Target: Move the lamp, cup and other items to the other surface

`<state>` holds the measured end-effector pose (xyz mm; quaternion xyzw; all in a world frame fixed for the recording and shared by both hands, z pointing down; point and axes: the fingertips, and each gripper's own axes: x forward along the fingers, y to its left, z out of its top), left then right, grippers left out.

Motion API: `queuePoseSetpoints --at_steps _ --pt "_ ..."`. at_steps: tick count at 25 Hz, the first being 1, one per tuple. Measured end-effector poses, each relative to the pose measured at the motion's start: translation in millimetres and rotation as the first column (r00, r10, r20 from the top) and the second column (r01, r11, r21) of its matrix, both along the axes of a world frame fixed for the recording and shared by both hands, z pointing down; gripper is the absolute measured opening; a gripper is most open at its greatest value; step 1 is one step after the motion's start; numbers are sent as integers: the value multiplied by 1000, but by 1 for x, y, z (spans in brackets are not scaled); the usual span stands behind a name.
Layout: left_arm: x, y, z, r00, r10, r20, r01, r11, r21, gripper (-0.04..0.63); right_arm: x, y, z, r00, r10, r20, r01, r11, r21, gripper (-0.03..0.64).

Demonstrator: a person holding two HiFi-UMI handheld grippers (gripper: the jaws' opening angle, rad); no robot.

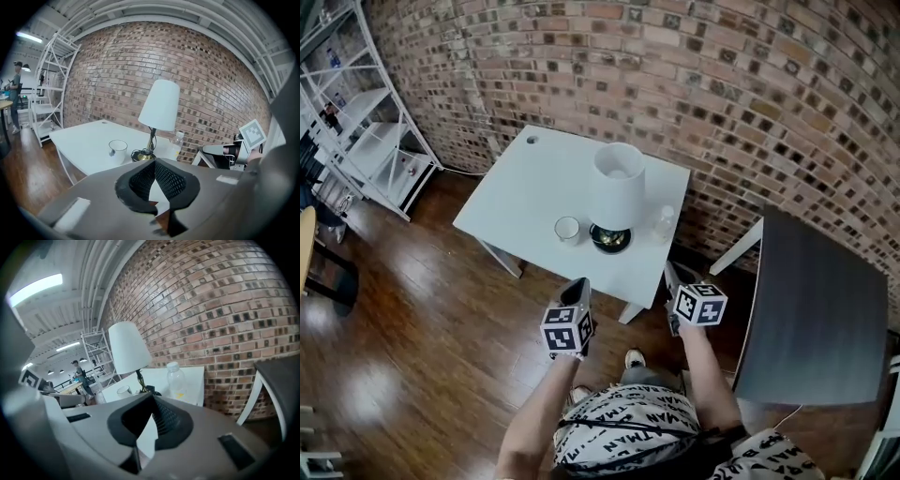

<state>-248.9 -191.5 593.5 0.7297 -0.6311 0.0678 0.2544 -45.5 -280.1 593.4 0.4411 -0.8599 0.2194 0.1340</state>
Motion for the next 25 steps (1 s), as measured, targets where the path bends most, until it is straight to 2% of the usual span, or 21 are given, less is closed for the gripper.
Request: queuePoseSetpoints --at_steps 5,12,18,25 --pt "1 27 -9 997 77 -6 -77 997 20 3 -21 57 5 999 10 -53 -11 1000 -29 1" --pt "13 70 -3 986 151 -69 -151 989 -1 3 -29 123 0 995 55 -86 -56 998 -6 0" --pt "11 105 4 982 159 -99 -162 987 -17 3 -34 160 7 992 62 -109 -64 998 -18 0" --pt "13 121 -1 980 170 -103 -171 985 -2 3 -32 177 0 988 79 -130 -77 997 17 0"
